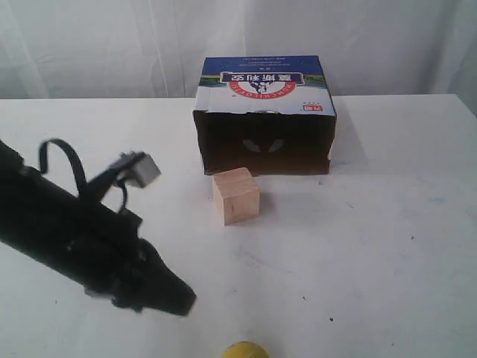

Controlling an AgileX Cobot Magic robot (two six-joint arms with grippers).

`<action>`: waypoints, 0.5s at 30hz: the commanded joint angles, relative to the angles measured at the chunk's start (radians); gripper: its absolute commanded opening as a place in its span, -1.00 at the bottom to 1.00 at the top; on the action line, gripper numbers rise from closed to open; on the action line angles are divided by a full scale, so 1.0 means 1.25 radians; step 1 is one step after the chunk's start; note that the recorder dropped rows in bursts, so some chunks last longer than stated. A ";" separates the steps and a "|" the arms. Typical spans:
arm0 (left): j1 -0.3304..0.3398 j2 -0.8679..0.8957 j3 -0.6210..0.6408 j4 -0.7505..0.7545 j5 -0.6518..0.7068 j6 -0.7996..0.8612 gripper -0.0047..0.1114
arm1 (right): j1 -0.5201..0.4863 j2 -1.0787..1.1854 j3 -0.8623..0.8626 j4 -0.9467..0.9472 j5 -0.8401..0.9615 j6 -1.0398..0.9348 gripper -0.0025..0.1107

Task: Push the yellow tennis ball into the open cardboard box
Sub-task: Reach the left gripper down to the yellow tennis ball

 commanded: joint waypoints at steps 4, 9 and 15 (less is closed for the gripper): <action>-0.182 0.070 0.039 -0.039 -0.117 0.119 -0.92 | -0.004 -0.004 0.003 0.004 -0.003 0.004 -0.96; -0.213 0.129 0.039 -0.089 -0.174 0.219 -0.92 | -0.004 -0.004 0.003 0.004 -0.003 0.004 -0.96; -0.216 0.183 0.039 -0.221 -0.166 0.351 -0.92 | -0.004 -0.004 0.003 0.004 -0.003 0.004 -0.96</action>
